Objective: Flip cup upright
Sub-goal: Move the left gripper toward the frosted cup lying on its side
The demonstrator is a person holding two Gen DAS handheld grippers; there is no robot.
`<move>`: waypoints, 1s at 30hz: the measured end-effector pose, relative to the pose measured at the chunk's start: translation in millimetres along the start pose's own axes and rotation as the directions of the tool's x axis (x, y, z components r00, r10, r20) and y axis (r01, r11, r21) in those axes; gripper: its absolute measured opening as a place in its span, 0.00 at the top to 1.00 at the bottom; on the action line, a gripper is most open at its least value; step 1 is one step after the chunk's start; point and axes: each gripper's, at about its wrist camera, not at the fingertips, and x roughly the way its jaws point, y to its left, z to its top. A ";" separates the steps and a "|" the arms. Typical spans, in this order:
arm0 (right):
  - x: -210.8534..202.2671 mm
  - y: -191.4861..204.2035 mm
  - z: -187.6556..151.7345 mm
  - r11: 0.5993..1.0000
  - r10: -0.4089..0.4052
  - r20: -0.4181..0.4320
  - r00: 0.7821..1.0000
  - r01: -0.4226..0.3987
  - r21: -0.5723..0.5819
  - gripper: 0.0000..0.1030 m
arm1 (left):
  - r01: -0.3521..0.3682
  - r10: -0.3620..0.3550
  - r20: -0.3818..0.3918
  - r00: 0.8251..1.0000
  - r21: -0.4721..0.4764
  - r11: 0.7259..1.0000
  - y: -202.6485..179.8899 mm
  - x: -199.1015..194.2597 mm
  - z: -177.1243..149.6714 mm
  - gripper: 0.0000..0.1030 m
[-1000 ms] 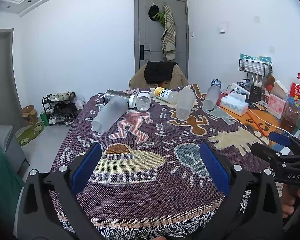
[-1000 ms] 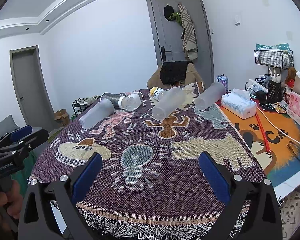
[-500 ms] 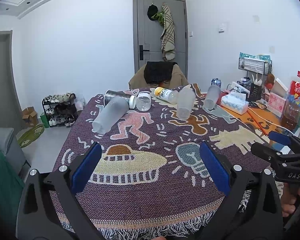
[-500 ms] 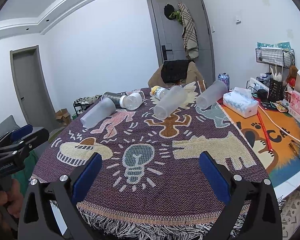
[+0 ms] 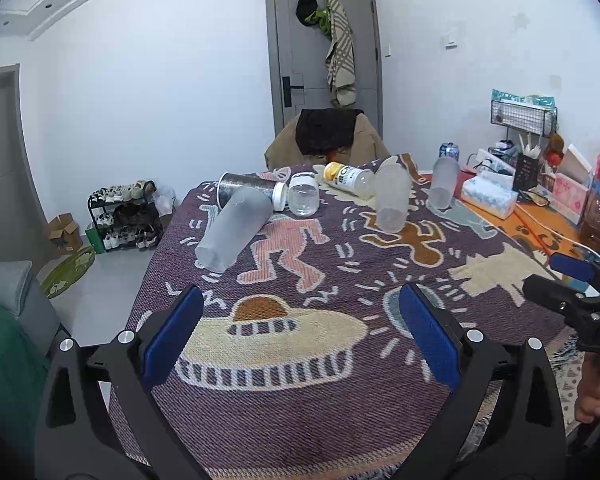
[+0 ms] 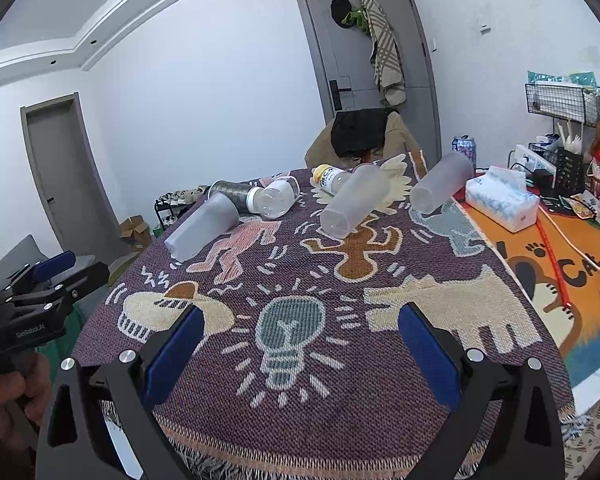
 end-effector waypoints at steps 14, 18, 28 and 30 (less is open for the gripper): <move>51.8 -18.7 22.2 0.997 0.001 -0.041 0.999 0.002 0.075 0.07 | -0.010 0.011 -0.049 0.999 0.027 1.000 36.3 49.7 40.9 0.05; 65.1 -28.2 25.7 0.994 -0.003 -0.053 0.999 0.008 0.109 0.07 | -0.013 0.016 -0.082 0.997 0.036 0.999 45.8 72.4 51.9 0.05; 88.8 -35.3 39.7 0.991 -0.002 -0.064 0.998 0.011 0.135 0.07 | -0.029 0.042 -0.153 0.987 0.087 0.996 58.0 130.8 73.7 0.05; 94.1 -35.4 42.3 0.991 -0.004 -0.068 0.998 0.014 0.136 0.07 | -0.039 0.056 -0.177 0.983 0.100 0.994 61.4 147.0 76.4 0.06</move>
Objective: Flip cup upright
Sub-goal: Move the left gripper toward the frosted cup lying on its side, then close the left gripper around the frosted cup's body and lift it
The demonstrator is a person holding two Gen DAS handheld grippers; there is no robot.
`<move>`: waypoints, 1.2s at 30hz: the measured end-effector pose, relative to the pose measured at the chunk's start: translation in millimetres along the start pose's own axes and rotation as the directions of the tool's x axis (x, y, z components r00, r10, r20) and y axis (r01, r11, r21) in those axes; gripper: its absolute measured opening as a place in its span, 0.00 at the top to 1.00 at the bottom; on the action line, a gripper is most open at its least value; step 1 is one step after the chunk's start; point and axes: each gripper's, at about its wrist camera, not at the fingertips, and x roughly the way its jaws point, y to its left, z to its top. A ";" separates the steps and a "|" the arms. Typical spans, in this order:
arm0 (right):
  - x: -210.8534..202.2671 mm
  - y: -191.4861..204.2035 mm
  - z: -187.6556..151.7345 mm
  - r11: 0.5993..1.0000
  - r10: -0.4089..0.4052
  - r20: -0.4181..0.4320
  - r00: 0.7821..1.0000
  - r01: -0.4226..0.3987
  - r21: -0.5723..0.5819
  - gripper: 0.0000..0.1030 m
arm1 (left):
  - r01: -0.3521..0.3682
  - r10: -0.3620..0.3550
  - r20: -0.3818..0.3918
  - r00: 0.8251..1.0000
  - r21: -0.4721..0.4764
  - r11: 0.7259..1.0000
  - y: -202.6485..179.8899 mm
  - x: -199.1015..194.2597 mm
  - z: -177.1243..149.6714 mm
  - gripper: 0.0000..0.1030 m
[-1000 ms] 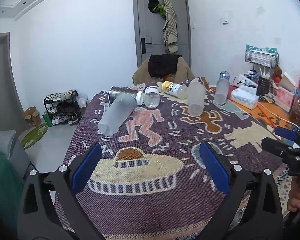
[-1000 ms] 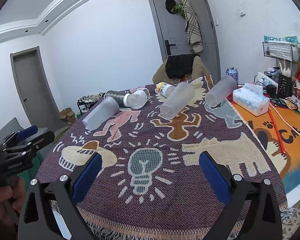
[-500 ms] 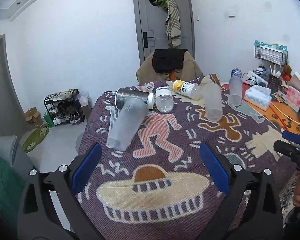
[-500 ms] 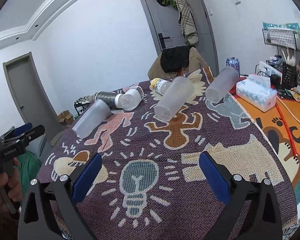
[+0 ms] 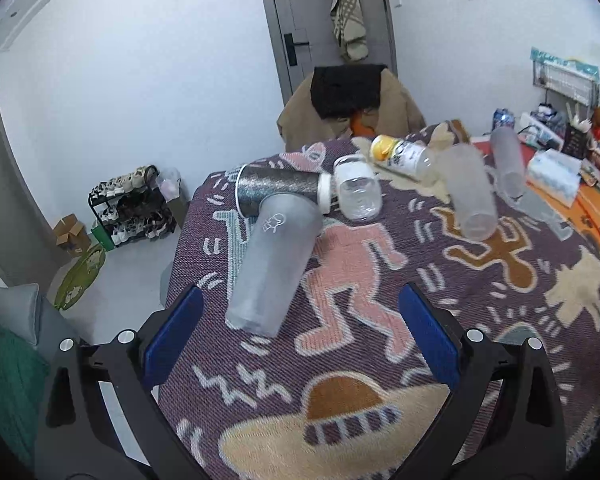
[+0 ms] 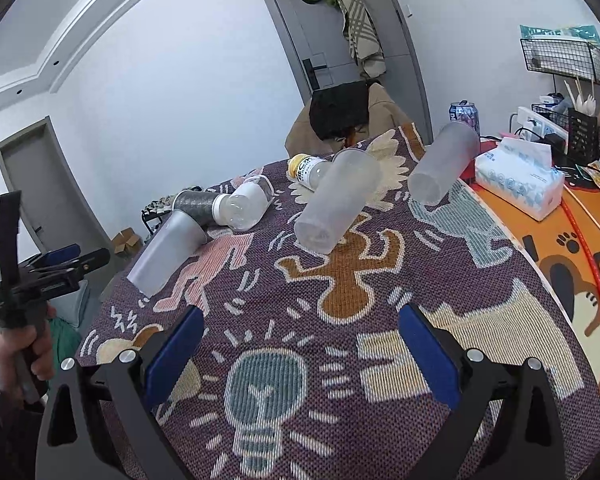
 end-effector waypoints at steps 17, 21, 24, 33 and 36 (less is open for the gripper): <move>60.6 -10.4 10.1 0.999 -0.026 -0.084 0.996 0.029 0.032 0.07 | 0.008 -0.002 -0.178 0.984 0.032 0.999 22.4 109.3 6.6 0.12; 65.8 -10.1 10.7 0.999 -0.028 -0.086 0.996 0.031 0.031 0.07 | 0.009 -0.001 -0.208 0.978 0.038 0.999 23.7 130.0 7.0 0.13; 65.9 -10.4 9.6 0.999 -0.026 -0.085 0.996 0.029 0.034 0.07 | 0.011 0.000 -0.250 0.968 0.045 0.999 24.2 144.5 2.5 0.29; 45.5 -20.0 7.6 0.997 -0.035 -0.053 0.998 0.038 0.062 0.07 | 0.027 -0.015 -0.209 0.978 0.054 0.998 17.2 109.5 7.1 0.37; 33.0 -22.7 6.7 0.997 -0.030 -0.036 0.999 0.032 0.066 0.07 | 0.046 -0.036 -0.171 0.985 0.052 0.998 9.9 86.0 12.0 0.37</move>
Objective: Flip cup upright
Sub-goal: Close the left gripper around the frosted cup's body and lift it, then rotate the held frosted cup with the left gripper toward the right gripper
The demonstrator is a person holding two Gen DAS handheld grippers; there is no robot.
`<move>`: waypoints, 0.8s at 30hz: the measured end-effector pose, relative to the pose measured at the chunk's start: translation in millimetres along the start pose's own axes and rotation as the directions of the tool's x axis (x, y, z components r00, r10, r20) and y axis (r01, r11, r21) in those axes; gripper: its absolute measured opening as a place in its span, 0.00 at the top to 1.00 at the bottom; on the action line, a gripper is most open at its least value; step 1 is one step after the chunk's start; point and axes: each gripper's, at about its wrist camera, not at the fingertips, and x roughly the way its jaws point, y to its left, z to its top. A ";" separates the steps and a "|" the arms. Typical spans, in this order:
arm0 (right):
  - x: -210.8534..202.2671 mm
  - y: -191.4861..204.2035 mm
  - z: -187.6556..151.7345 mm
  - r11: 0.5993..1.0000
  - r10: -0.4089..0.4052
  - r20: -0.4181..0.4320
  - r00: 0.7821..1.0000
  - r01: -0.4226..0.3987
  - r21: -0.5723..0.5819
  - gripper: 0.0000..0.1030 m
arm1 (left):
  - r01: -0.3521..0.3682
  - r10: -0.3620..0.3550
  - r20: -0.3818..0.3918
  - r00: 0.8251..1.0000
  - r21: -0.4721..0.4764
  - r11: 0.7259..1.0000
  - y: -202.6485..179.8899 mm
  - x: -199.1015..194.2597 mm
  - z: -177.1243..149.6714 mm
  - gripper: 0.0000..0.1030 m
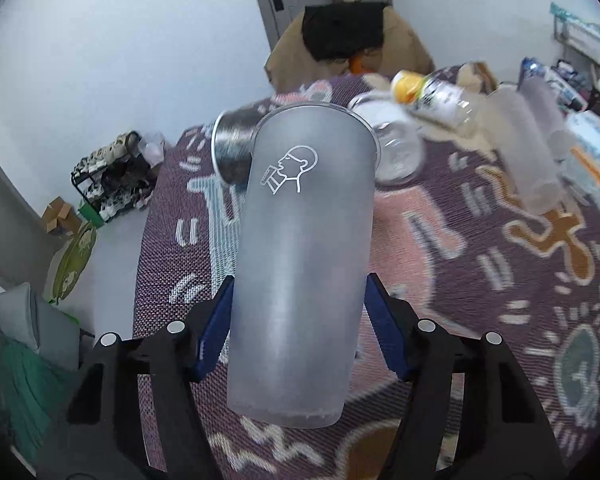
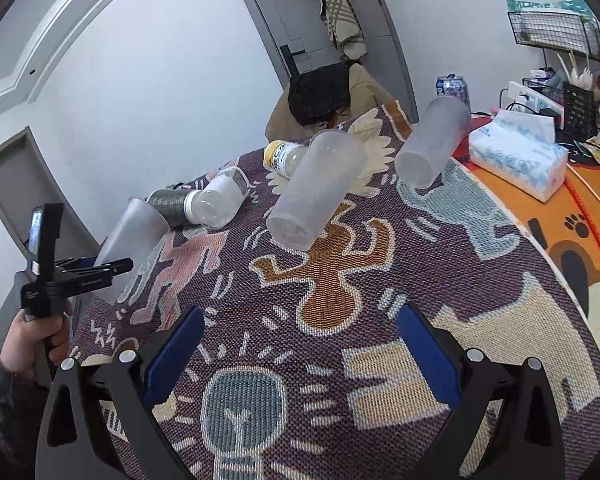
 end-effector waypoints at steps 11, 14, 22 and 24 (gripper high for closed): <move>-40.8 -25.3 -15.0 0.998 -0.003 0.040 0.999 0.001 0.057 0.07 | 0.068 -0.072 0.080 0.994 0.051 0.996 -60.1 -65.0 -4.3 0.37; -48.0 -31.6 -18.4 0.997 0.000 0.043 0.999 -0.003 0.072 0.07 | 0.096 -0.101 0.086 0.991 0.060 0.994 -77.1 -75.9 -9.8 0.37; -67.1 -47.8 -27.9 0.994 0.000 0.057 0.998 -0.006 0.106 0.07 | 0.180 -0.185 0.070 0.980 0.074 0.981 -119.8 -93.9 -30.9 0.37; -71.7 -52.1 -29.9 0.994 -0.001 0.061 0.998 -0.006 0.113 0.07 | 0.202 -0.207 0.062 0.976 0.070 0.977 -129.3 -96.3 -36.5 0.37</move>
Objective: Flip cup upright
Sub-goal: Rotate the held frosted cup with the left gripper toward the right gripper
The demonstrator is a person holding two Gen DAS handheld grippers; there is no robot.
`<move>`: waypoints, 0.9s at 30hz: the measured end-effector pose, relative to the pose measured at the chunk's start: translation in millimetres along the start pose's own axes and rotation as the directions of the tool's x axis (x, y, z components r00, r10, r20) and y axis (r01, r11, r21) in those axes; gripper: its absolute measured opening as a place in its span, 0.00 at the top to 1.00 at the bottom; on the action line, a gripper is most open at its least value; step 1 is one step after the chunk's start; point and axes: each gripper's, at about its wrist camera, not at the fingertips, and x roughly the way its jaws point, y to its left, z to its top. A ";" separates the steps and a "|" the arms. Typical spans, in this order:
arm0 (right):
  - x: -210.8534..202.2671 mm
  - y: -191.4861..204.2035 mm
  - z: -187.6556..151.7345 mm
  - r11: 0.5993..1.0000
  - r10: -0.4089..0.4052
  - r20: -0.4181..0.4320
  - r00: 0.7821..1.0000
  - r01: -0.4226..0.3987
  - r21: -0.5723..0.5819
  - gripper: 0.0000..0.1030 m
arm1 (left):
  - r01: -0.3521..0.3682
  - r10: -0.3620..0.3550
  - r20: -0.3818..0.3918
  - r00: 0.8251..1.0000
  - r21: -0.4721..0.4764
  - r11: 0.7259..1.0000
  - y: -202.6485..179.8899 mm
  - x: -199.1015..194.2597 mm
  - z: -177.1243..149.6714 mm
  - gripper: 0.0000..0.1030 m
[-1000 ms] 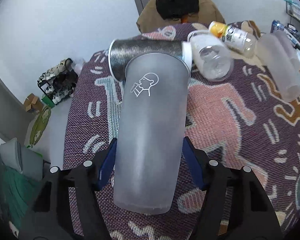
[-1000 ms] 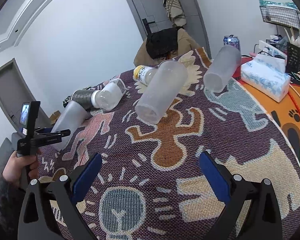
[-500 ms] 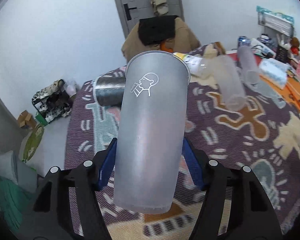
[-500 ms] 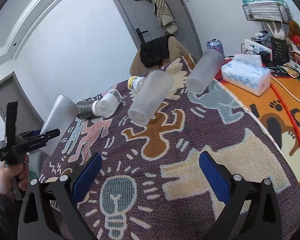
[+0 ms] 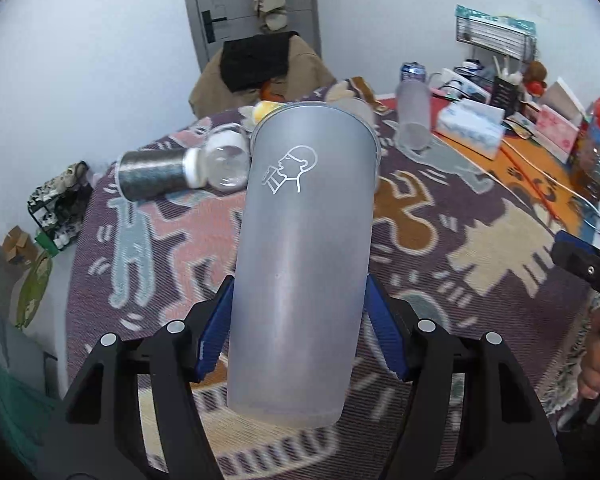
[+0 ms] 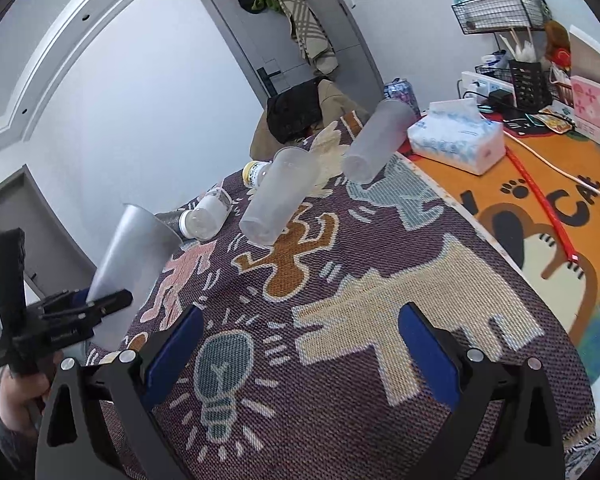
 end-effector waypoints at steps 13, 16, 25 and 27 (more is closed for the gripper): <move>-17.6 -17.3 -7.2 1.000 -0.003 0.003 1.000 0.003 0.017 0.07 | 0.086 -0.089 -0.064 0.994 -0.045 0.995 -44.0 17.2 -16.9 0.37; -21.6 -24.6 -9.4 0.999 0.015 -0.007 1.000 -0.014 0.036 0.07 | 0.106 -0.112 -0.097 0.989 -0.063 0.992 -53.7 28.9 -23.8 0.37; -13.7 -33.1 -9.6 0.995 0.055 -0.044 0.998 -0.051 0.084 0.07 | 0.131 -0.138 -0.090 0.986 -0.076 0.988 -65.0 30.5 -28.6 0.07; -8.0 -31.2 -8.6 0.989 0.106 -0.067 0.992 -0.098 0.111 0.07 | 0.148 -0.155 -0.075 0.985 -0.095 0.984 -58.9 24.3 -25.8 0.06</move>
